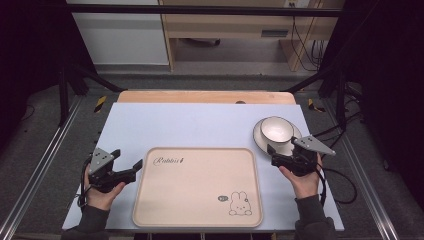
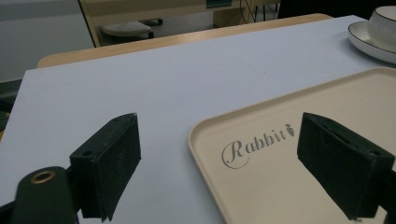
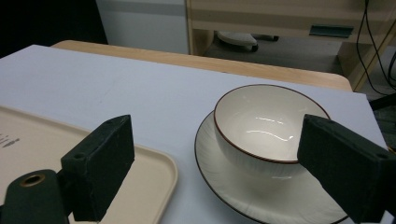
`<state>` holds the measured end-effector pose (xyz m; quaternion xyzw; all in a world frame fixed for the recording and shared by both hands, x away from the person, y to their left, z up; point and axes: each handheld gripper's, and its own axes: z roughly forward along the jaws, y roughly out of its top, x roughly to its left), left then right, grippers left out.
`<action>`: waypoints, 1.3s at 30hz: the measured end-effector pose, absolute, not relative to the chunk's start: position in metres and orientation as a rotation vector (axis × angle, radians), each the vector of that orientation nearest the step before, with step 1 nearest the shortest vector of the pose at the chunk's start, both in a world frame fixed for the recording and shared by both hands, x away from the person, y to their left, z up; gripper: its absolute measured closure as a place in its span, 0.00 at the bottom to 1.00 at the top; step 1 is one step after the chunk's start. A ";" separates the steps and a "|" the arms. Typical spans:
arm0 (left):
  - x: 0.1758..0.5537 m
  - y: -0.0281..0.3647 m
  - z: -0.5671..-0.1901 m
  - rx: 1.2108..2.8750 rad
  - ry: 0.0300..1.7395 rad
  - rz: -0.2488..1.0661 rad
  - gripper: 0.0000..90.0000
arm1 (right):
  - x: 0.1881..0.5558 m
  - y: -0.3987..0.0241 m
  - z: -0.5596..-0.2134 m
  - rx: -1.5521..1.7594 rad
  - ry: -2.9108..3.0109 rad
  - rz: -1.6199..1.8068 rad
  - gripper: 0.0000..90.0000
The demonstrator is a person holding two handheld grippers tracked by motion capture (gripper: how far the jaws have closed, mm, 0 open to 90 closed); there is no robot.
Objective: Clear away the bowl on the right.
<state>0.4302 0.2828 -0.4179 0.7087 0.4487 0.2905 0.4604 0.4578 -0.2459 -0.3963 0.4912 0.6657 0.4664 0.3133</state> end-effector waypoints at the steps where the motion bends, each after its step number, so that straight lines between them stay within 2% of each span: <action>1: 0.430 0.283 -0.418 1.745 1.105 0.714 0.15 | 0.460 -0.248 -0.395 1.301 1.750 1.224 0.13; 39: 0.432 0.281 -0.422 1.761 1.109 0.715 0.15 | 0.515 -0.256 -0.382 1.376 1.713 1.166 0.16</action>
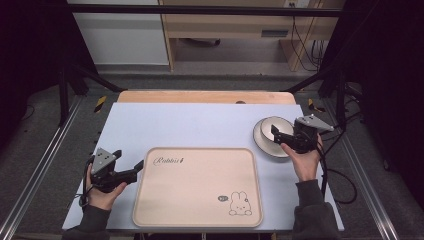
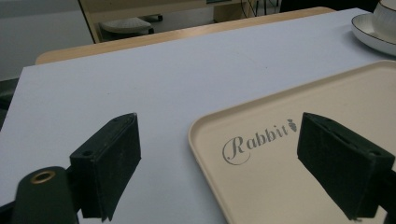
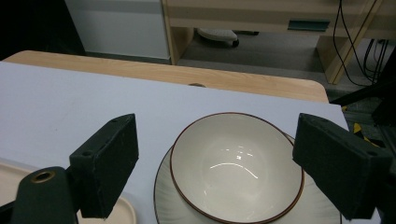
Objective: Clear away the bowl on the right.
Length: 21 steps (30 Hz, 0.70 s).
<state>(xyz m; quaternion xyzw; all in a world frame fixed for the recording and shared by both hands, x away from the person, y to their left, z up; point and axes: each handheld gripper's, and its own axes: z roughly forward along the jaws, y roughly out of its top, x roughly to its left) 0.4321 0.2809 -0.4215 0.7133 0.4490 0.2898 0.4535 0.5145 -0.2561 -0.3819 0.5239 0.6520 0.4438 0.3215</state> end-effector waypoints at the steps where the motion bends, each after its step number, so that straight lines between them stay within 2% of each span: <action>1: 0.432 0.281 -0.422 1.761 1.109 0.715 0.15 | 0.516 -0.256 -0.382 1.381 1.712 1.168 0.16; 21: 0.432 0.281 -0.422 1.760 1.113 0.720 0.15 | 0.546 -0.269 -0.395 1.465 1.708 1.101 0.18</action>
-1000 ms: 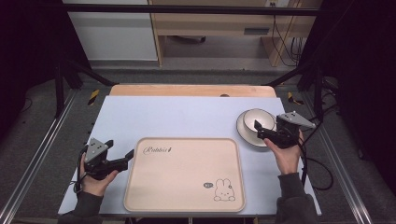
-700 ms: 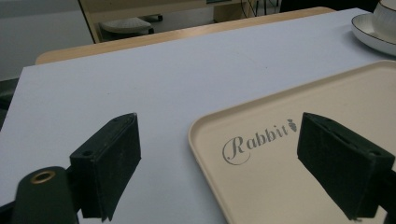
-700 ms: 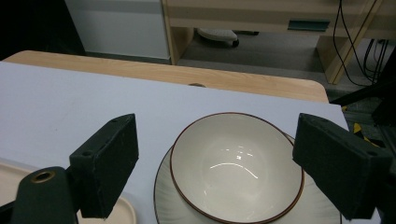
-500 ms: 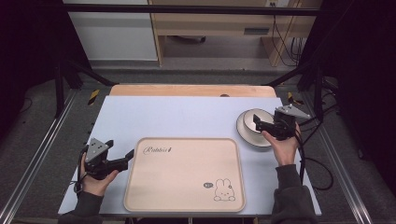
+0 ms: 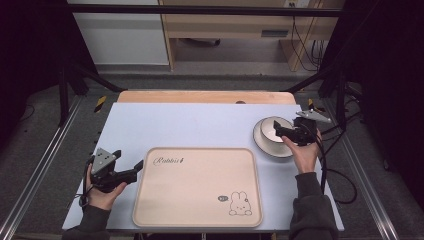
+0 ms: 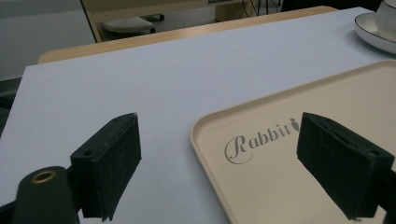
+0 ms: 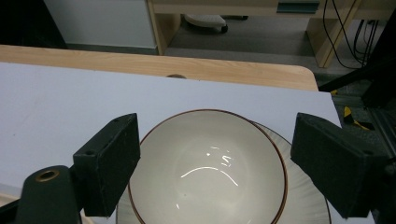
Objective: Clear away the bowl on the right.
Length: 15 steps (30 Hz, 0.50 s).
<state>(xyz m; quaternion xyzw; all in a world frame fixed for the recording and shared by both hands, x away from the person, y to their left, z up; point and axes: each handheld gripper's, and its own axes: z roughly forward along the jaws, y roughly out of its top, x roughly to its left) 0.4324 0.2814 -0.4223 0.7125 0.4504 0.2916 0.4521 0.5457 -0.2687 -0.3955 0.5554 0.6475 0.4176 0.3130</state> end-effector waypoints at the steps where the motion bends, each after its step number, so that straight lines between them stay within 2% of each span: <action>1: 0.432 0.281 -0.422 1.761 1.112 0.720 0.15 | 0.546 -0.269 -0.397 1.467 1.712 1.087 0.18; 15: 0.433 0.281 -0.423 1.769 1.113 0.720 0.15 | 0.559 -0.281 -0.415 1.555 1.732 0.986 0.23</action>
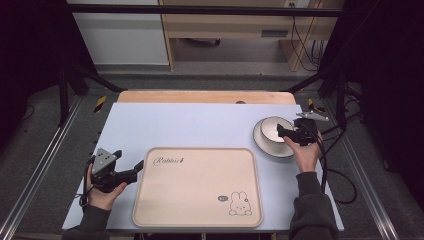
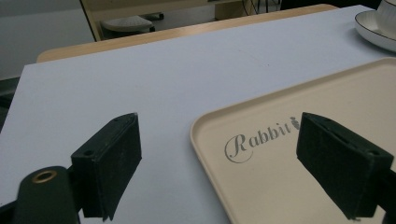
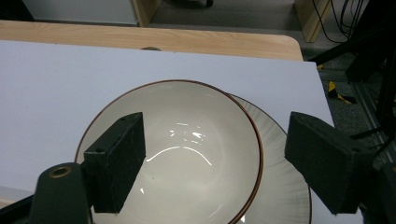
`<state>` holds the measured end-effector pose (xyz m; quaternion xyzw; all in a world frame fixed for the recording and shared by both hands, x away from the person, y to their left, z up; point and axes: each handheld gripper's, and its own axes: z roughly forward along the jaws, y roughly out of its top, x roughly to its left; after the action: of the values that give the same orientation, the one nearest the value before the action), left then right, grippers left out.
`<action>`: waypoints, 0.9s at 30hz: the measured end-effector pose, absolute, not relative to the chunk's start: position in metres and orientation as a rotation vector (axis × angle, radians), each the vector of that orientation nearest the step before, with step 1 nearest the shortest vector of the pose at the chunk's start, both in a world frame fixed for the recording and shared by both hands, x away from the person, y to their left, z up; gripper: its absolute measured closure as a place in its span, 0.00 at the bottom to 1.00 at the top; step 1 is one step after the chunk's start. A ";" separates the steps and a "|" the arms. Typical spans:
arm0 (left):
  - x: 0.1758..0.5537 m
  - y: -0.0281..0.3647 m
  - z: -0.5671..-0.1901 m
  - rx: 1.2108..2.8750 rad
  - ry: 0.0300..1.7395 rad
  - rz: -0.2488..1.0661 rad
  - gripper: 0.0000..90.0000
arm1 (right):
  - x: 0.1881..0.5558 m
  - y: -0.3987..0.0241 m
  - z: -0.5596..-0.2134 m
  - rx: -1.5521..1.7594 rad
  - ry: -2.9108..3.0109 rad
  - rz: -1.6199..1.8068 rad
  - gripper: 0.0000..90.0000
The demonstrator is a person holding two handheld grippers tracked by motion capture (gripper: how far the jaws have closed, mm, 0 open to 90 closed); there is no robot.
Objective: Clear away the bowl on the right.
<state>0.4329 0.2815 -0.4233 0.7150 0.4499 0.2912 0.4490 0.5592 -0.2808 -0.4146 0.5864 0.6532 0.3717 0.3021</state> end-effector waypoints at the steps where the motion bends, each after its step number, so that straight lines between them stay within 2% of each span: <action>1: 0.433 0.282 -0.423 1.768 1.113 0.720 0.15 | 0.560 -0.281 -0.416 1.565 1.731 0.985 0.24; 27: 0.435 0.281 -0.426 1.782 1.122 0.712 0.16 | 0.578 -0.294 -0.444 1.696 1.771 0.874 0.41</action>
<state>0.4346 0.2809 -0.4265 0.7185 0.4524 0.2872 0.4433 0.5776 -0.2937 -0.4438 0.6280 0.6559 0.3237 0.2657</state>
